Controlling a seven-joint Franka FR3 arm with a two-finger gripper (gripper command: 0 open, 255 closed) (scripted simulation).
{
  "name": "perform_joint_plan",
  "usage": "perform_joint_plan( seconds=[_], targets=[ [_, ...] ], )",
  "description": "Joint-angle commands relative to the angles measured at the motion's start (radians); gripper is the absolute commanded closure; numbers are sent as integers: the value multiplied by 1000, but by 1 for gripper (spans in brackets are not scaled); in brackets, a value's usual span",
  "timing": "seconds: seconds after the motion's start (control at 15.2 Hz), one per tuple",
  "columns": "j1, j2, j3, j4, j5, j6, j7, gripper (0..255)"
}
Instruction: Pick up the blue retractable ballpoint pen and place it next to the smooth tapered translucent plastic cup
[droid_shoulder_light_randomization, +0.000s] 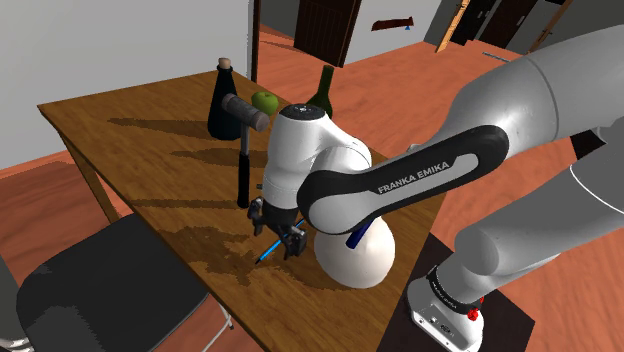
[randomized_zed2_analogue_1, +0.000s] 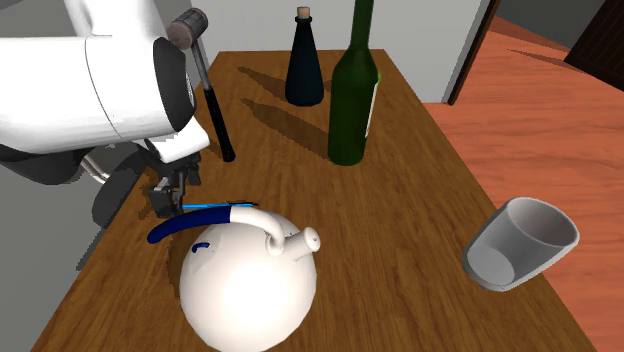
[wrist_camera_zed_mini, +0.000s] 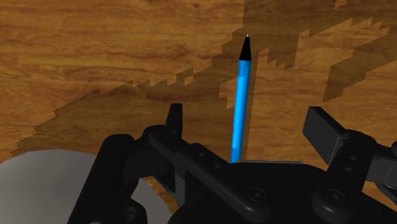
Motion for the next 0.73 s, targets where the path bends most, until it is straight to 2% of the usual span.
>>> perform_joint_plan(
  seconds=[0.0,0.59,0.66],
  targets=[
    [0,0,0,0,0,0,0,255],
    [0,0,0,0,0,0,0,255],
    [7,-20,-9,6,21,-18,-15,255]
  ],
)
